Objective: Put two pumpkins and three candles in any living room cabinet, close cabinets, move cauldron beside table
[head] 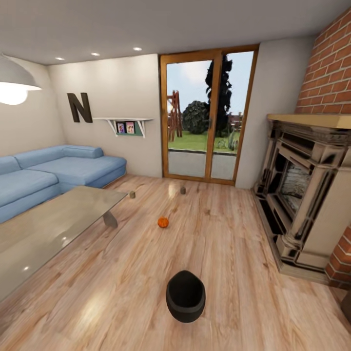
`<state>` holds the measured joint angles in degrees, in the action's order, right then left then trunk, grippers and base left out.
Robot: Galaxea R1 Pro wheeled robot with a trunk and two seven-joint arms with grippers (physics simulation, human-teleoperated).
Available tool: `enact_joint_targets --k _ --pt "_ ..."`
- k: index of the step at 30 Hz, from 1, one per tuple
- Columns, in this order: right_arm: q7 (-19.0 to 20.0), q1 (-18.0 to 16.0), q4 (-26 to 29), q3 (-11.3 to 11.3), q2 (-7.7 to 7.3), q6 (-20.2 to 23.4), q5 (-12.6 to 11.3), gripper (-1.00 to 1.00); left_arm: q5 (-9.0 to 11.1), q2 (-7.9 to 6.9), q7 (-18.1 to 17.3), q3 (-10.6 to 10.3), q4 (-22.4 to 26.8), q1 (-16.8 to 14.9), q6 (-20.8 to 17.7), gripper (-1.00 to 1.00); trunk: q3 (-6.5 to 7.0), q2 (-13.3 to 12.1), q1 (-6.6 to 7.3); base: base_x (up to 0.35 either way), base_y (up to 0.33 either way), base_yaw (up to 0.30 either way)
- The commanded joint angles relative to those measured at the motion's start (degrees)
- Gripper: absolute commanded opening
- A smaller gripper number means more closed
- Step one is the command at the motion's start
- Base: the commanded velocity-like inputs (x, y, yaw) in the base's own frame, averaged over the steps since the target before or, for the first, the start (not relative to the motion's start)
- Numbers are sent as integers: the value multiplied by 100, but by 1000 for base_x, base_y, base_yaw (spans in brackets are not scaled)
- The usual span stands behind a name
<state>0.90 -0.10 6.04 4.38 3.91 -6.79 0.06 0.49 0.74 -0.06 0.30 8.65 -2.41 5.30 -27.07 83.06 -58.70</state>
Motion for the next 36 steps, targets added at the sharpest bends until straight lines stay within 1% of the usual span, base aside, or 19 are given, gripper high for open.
enact_joint_targets --k 1,4,5,7,9,10,11,12,13,15,16,19,21,25,36 --pt "88 8 187 22 10 -52 14 100 8 2 -1 7 97 -1 16 100 -5 2 -3 229 0 0" --pt "258 36 768 6 28 -126 25 100 10 4 -2 10 444 6 -44 100 -5 2 -3 170 0 0" --pt "370 79 1327 1 38 -138 10 100 11 2 -2 10 874 18 -211 100 -5 2 -3 88 0 0" --pt "445 212 1924 -2 45 -96 -2 100 13 0 -2 5 1488 57 -535 100 -5 2 -3 63 0 0" --pt "493 410 2502 -6 50 55 -8 100 26 2 -3 2 2238 117 -995 100 -5 2 -3 40 0 0" --pt "523 615 3087 -8 52 362 -4 100 66 3 -3 0 3107 267 -1520 100 -5 2 -3 23 0 0" --pt "546 785 3718 -1 51 783 -10 100 131 1 -3 -2 4034 540 -2037 100 -5 2 -3 15 0 0" --pt "554 859 4048 1 51 1010 -13 100 165 0 -3 -4 4483 692 -2284 100 -5 2 -3 12 0 0" --pt "566 987 4688 7 50 1459 -17 100 223 -1 -3 -4 5281 963 -2747 100 -5 2 -3 8 0 0" --pt "573 1108 5310 7 51 1895 -19 100 264 -2 -3 -4 5938 1151 -3163 100 -5 2 -3 5 0 0" --pt "578 1214 5892 -3 53 2305 -21 100 292 -3 -3 -1 6430 1271 -3527 100 -5 2 -3 3 0 0" --pt "582 1310 6594 -24 60 2873 -22 100 300 -5 -3 -2 6855 1366 -3947 100 -5 2 -3 2 0 0" --pt "648 1243 6559 -90 122 2801 -91 100 275 -52 10 -42 6785 1299 -4008 100 -5 2 -2 0 0 0" --pt "716 1198 6640 -196 114 2673 -225 100 264 -60 -1 -42 6696 1259 -4033 100 -5 2 -2 0 0 0" --pt "716 1198 6640 -196 114 2621 -236 100 264 -60 -1 -42 6696 1259 -4033 100 -5 2 -2 0 0 0"
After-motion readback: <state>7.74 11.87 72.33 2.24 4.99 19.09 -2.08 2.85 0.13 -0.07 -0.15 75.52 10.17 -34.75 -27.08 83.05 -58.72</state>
